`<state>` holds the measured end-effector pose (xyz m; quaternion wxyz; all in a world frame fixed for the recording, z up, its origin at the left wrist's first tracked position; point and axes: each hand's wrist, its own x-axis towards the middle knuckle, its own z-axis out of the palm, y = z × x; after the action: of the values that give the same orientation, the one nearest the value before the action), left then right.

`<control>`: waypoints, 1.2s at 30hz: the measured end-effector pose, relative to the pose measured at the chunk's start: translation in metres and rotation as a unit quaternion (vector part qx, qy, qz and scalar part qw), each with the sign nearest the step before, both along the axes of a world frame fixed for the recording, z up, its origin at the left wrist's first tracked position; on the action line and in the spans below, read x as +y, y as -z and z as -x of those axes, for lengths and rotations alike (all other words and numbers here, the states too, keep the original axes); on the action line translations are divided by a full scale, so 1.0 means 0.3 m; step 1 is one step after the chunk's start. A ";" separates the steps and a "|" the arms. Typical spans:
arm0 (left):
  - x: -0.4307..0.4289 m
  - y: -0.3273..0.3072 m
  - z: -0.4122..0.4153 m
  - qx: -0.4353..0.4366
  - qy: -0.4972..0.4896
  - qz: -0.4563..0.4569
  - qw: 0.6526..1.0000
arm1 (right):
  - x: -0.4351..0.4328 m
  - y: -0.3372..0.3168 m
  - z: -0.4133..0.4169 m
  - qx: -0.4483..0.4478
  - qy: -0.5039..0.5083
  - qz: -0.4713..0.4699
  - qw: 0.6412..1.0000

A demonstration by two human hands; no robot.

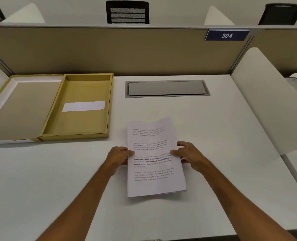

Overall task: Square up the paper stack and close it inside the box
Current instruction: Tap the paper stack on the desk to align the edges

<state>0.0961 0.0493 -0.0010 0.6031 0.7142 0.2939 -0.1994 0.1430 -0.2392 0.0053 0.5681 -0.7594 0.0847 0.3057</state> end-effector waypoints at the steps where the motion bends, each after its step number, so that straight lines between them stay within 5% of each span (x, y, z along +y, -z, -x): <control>1: 0.002 -0.017 0.006 -0.015 0.001 -0.007 1.000 | -0.002 -0.017 0.005 -0.024 -0.005 -0.007 1.000; 7: 0.018 -0.187 0.094 -0.193 0.010 -0.091 0.977 | -0.017 -0.132 0.094 -0.240 0.010 0.009 0.971; 12: 0.008 -0.274 0.179 -0.312 0.017 -0.135 0.940 | 0.002 -0.156 0.145 -0.292 0.079 -0.011 0.953; 29: 0.023 -0.156 0.198 -0.323 -0.017 -0.203 0.924 | 0.056 -0.136 0.172 -0.331 0.082 0.038 0.939; 36: 0.015 -0.170 0.255 -0.315 -0.016 -0.151 0.937 | 0.050 -0.097 0.216 -0.332 0.070 0.031 0.940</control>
<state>0.0197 0.0537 0.0502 0.5530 0.8183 0.1273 0.0919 0.0780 -0.2241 0.0345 0.5601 -0.8271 -0.0467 -0.0067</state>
